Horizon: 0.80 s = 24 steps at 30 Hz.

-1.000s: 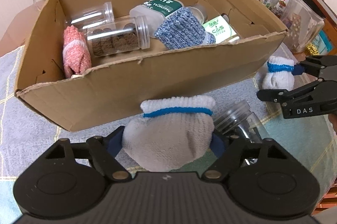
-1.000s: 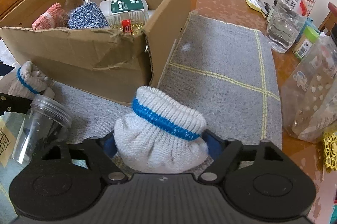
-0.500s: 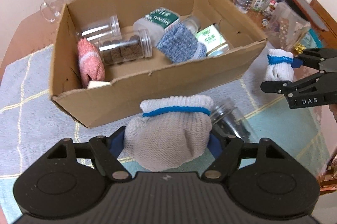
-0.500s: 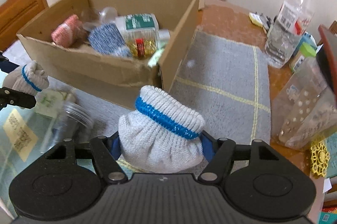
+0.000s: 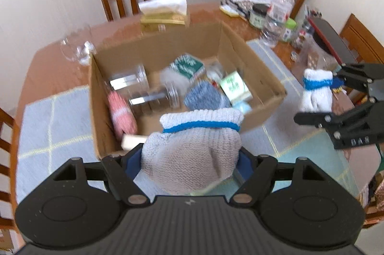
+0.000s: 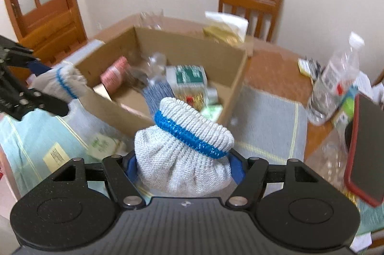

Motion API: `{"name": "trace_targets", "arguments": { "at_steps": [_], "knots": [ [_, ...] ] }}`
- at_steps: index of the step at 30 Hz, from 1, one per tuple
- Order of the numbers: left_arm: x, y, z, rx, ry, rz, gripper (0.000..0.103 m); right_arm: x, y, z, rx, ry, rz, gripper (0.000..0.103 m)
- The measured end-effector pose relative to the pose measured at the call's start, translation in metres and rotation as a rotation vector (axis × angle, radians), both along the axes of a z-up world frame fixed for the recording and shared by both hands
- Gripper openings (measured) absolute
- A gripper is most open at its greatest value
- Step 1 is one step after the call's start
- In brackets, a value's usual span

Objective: Organize objects
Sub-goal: 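Carry the white sock into the box with the left tool while the right tool drops its sock in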

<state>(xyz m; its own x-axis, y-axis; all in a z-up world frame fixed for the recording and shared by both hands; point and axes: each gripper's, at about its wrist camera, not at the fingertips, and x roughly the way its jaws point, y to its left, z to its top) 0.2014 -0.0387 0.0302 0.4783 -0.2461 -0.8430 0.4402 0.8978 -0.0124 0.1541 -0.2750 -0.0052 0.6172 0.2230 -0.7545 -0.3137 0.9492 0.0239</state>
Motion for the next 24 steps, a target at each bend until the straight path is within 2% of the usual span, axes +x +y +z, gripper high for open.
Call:
{"name": "trace_targets", "arguments": {
  "at_steps": [9, 11, 14, 15, 24],
  "knots": [
    [0.034, -0.007, 0.015, 0.038, -0.073, -0.003, 0.078, 0.010, 0.017, 0.021, -0.008, -0.057, 0.050, 0.075],
    [0.041, -0.009, 0.014, 0.057, -0.098, 0.010, 0.082, 0.012, 0.020, 0.022, -0.014, -0.063, 0.055, 0.075],
    [0.050, -0.007, 0.011, 0.087, -0.142, 0.054, 0.096, 0.018, 0.021, 0.022, -0.023, -0.060, 0.051, 0.075],
    [0.052, -0.006, 0.009, 0.098, -0.153, 0.072, 0.096, 0.019, 0.020, 0.021, -0.022, -0.057, 0.045, 0.075],
    [0.048, 0.013, -0.002, 0.069, -0.094, 0.130, 0.096, 0.035, 0.023, 0.014, -0.018, -0.030, 0.046, 0.075]
  ]
}}
